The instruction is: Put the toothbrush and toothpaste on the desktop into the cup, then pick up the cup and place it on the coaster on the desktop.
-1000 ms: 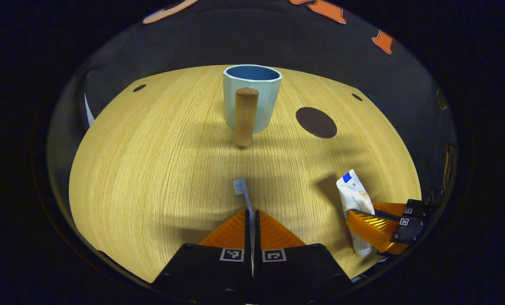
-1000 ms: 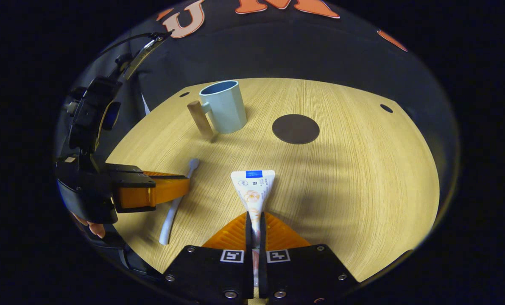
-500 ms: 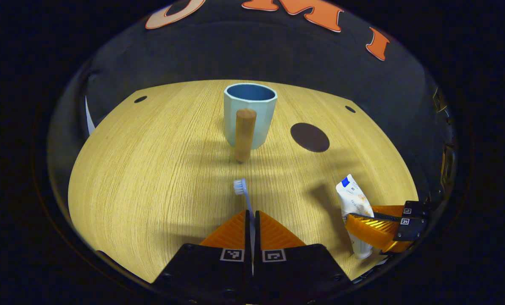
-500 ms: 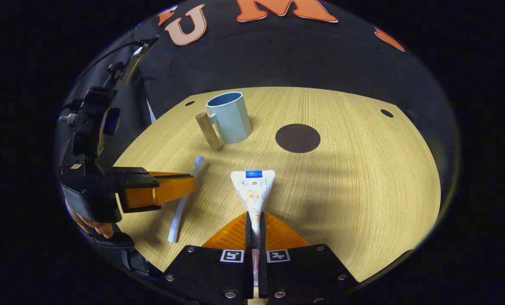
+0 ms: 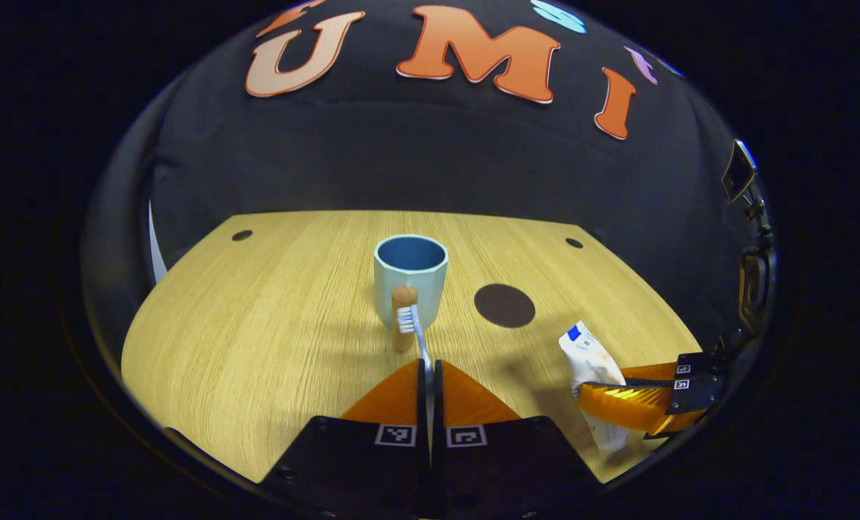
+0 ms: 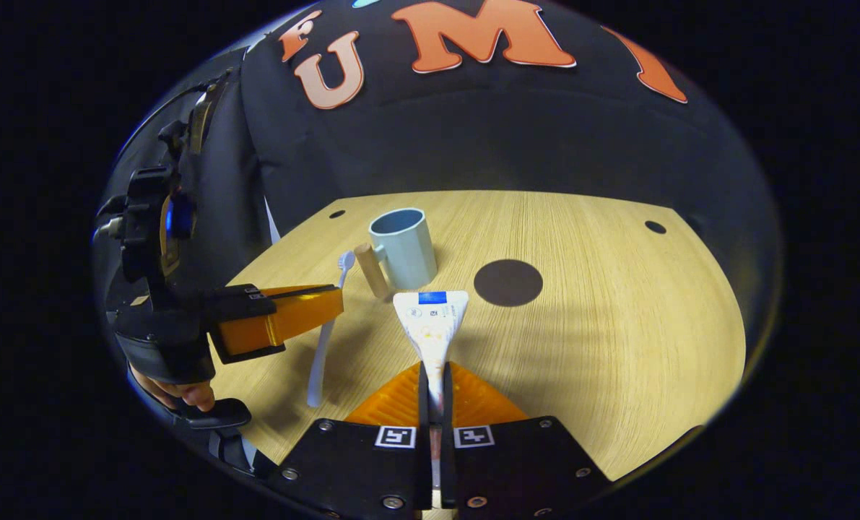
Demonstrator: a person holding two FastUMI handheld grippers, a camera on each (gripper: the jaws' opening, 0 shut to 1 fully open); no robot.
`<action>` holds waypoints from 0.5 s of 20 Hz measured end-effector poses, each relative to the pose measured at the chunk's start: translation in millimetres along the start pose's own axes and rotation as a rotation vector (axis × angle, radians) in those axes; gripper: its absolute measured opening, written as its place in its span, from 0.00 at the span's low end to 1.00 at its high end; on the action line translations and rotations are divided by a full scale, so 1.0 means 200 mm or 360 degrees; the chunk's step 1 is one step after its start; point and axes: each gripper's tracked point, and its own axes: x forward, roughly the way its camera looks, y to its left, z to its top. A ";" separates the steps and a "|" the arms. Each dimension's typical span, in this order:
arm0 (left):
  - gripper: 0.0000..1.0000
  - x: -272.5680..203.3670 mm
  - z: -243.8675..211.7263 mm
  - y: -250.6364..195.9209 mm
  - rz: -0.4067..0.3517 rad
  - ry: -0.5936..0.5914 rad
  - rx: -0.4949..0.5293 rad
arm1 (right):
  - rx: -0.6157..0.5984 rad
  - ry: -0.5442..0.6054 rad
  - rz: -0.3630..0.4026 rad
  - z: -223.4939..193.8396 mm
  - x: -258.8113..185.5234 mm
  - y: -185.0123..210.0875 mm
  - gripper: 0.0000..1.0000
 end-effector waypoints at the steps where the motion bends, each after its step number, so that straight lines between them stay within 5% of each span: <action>1: 0.01 -0.01 0.02 0.03 0.0018 -0.0069 0.0018 | -0.0008 -0.0038 -0.0010 0.04 -0.01 -0.01 0.05; 10: 0.01 -0.08 0.19 0.24 0.0139 -0.0568 0.0123 | -0.0012 -0.0368 -0.0077 0.35 -0.09 -0.06 0.05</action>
